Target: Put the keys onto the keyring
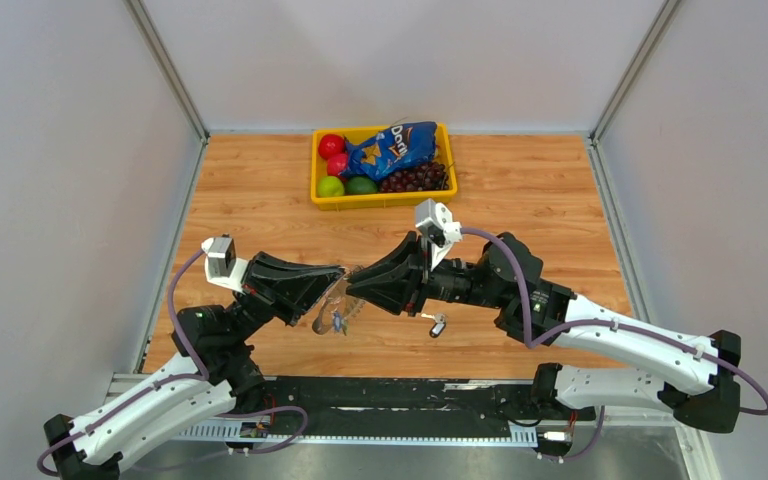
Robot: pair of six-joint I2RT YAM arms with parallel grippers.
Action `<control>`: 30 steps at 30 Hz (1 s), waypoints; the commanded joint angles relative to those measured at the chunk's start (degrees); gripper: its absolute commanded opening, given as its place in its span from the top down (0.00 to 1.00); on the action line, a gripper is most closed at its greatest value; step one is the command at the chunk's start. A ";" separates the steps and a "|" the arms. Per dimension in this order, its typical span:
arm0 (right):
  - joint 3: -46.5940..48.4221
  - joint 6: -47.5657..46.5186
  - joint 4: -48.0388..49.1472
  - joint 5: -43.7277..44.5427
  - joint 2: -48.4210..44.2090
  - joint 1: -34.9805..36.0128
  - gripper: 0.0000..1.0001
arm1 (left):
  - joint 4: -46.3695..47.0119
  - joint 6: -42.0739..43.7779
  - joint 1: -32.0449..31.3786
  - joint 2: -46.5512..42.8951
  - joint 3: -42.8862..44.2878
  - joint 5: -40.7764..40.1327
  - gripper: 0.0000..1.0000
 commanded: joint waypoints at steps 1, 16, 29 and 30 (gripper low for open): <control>3.09 0.06 4.44 2.33 -0.11 0.39 0.76 | 2.89 -0.54 -0.16 -0.41 -0.15 0.14 1.00; 4.32 -0.27 3.95 2.87 1.38 1.24 0.78 | 2.85 -0.55 -0.16 -0.91 -0.09 0.14 1.00; 2.48 -0.34 0.92 5.33 -1.25 1.97 0.75 | 2.01 -0.24 -0.16 -1.78 0.16 -0.02 1.00; 2.37 -0.38 0.82 5.49 -1.25 1.97 0.75 | 2.01 -0.24 -0.13 -1.80 0.19 0.09 1.00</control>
